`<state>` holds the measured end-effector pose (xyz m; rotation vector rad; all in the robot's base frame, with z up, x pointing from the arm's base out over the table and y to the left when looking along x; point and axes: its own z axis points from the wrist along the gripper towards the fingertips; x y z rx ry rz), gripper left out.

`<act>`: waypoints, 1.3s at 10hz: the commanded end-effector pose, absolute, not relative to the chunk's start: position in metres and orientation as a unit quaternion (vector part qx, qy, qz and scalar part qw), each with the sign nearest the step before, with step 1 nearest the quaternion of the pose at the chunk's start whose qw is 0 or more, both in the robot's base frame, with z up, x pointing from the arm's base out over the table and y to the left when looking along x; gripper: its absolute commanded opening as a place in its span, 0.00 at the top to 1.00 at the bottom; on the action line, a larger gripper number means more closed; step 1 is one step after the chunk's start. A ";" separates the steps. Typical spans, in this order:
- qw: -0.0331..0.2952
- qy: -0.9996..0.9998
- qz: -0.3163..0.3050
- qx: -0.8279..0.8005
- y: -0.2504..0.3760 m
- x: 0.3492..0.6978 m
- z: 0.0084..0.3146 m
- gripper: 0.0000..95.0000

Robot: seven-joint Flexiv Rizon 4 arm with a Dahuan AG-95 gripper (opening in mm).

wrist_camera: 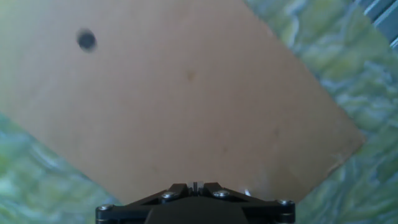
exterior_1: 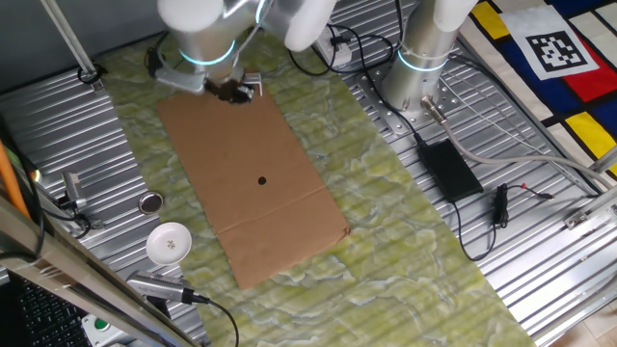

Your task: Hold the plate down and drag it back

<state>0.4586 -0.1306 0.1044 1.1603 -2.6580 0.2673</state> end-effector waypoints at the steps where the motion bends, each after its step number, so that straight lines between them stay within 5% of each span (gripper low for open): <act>1: 0.114 -0.902 0.090 0.406 -0.151 0.446 0.094 1.00; 5: 0.129 -0.890 0.104 0.424 -0.157 0.446 0.098 1.00; 9: 0.097 -0.918 0.059 0.381 -0.157 0.446 0.098 1.00; 13: 0.128 -0.924 0.075 0.353 -0.157 0.446 0.098 1.00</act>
